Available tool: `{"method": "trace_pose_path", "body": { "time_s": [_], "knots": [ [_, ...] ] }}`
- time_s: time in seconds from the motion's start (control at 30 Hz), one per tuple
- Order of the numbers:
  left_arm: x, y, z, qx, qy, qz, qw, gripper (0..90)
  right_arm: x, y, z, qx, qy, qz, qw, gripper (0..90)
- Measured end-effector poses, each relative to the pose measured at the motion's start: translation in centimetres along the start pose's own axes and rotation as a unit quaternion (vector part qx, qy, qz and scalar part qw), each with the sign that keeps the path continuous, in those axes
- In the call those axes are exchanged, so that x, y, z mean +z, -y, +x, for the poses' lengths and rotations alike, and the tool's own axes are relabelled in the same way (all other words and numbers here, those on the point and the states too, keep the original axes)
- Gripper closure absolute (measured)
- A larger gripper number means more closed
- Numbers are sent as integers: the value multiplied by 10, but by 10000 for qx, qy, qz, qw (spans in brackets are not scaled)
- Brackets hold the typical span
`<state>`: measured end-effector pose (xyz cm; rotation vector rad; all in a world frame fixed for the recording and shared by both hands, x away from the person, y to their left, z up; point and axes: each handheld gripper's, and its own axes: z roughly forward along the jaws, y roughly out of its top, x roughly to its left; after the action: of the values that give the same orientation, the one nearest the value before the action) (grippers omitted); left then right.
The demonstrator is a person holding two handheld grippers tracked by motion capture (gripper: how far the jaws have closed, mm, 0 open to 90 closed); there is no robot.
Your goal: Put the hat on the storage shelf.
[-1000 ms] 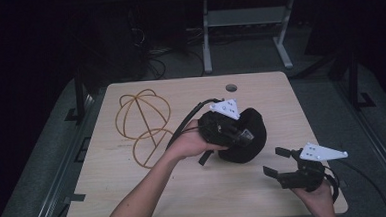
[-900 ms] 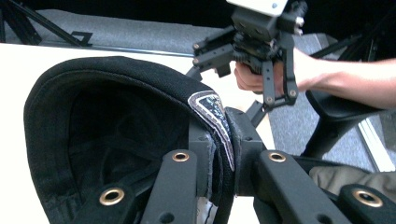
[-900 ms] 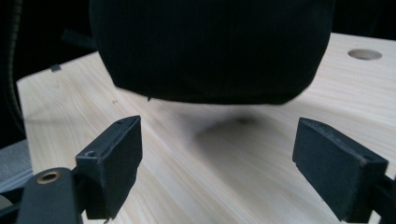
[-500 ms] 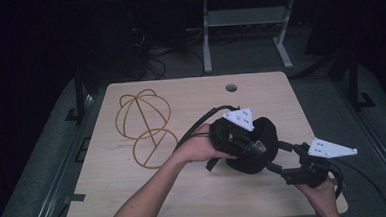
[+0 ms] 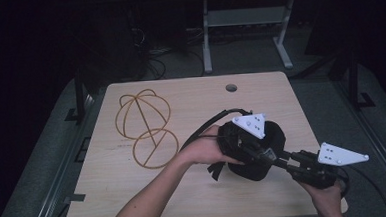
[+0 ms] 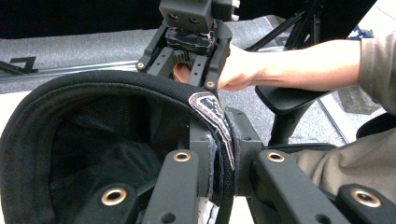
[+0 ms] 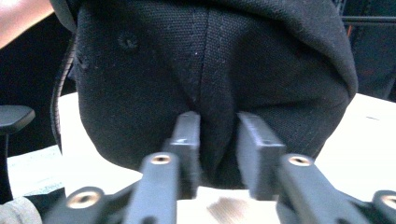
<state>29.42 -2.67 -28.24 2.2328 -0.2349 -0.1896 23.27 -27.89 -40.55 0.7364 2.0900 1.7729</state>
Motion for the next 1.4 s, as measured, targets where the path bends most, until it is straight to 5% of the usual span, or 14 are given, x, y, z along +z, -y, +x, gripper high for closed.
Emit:
{"method": "trace_pose_path", "body": {
  "time_s": [0.17, 0.6, 1.07, 1.4],
  "knots": [
    [-6, 2, -2, -8, -25, -70, 10000, 824, 0, -3, 1, -25, -55, -69, 10000, 883],
    [-22, 24, -2, -235, -631, -27, 9977, 706, -3, -13, 2, 36, 57, 211, 9998, 896],
    [-47, 53, -15, -459, -1353, 14, 9897, 448, -5, -30, -6, -44, 30, 528, 9986, 897],
    [-59, 89, -26, -658, -1713, 114, 9830, 418, -1, -50, -16, -126, -2, 686, 9976, 896]
  ]
}}
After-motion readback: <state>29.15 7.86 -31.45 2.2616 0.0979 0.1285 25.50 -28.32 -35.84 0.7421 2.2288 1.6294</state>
